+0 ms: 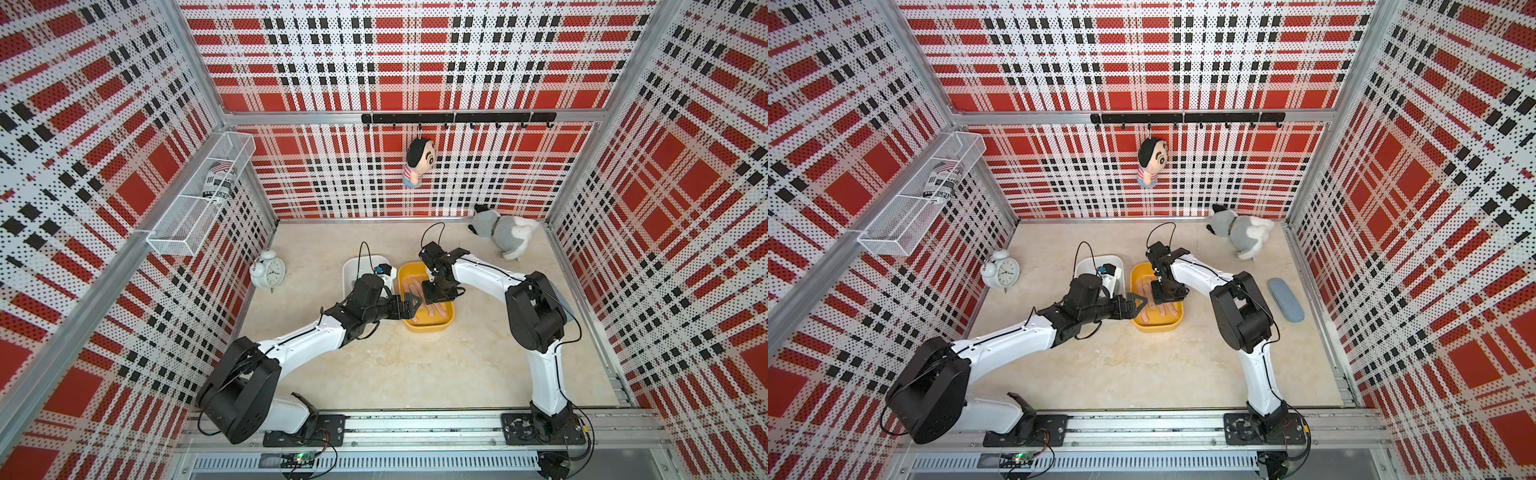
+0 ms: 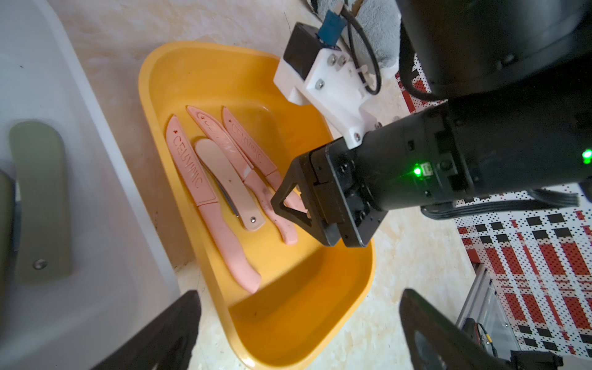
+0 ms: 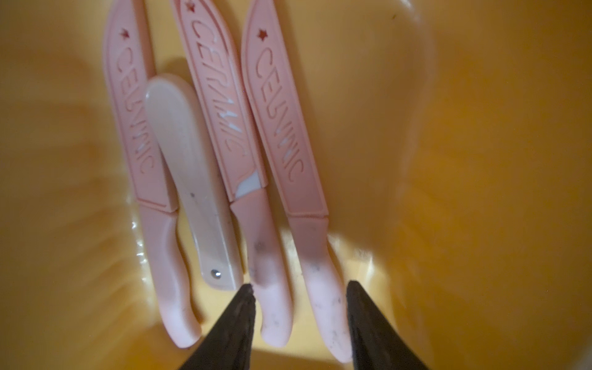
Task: Place the fruit knives into the storage box by color
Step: Place the fruit knife in the storage box.
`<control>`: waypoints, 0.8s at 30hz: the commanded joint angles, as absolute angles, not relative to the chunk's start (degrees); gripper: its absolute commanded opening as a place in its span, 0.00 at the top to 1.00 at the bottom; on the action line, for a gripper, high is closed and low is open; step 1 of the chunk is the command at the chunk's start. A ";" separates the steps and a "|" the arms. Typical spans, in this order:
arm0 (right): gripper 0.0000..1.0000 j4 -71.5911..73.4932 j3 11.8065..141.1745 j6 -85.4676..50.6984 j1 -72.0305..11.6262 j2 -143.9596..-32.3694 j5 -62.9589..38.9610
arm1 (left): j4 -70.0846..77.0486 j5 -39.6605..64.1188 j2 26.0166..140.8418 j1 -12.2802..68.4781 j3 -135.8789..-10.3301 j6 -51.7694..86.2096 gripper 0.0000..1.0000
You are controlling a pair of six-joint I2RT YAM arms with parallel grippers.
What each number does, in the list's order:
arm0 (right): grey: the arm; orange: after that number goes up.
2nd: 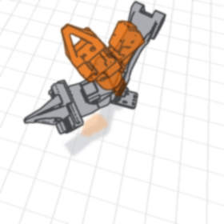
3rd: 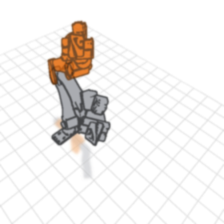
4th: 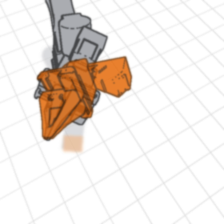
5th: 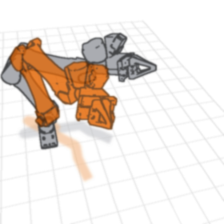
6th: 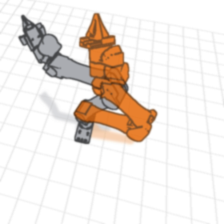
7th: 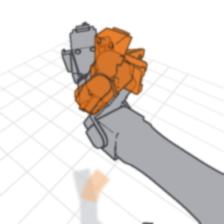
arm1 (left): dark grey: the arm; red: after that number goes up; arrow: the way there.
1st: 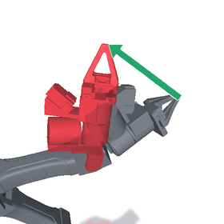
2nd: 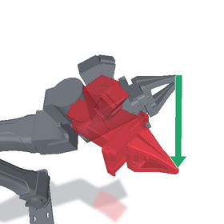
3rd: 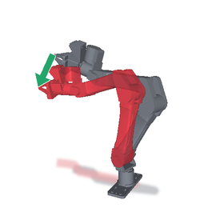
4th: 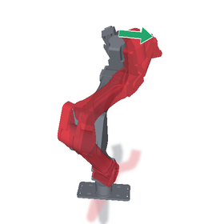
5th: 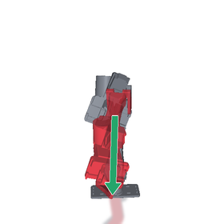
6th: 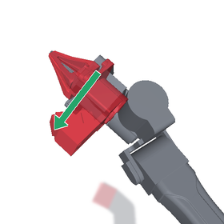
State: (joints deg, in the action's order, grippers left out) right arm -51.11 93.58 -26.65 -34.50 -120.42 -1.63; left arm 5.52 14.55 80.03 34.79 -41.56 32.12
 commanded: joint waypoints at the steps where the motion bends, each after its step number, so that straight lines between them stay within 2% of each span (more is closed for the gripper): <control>1: 0.46 -50.66 95.60 -27.05 -34.98 -116.71 -1.05 | 6.11 14.59 77.84 34.37 -41.02 32.15 0.02; 12: 0.43 -48.69 97.21 -27.32 -34.07 -110.54 -0.66 | 4.62 14.85 77.03 34.79 -44.87 32.21 0.02; 24: 0.38 -47.22 90.26 -27.08 -27.99 -101.62 0.92 | 3.78 15.27 83.33 39.73 -56.00 31.65 0.02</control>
State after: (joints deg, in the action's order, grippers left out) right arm -47.81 92.64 -26.96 -30.06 -106.00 -0.62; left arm 4.16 14.63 81.23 38.44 -52.73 32.29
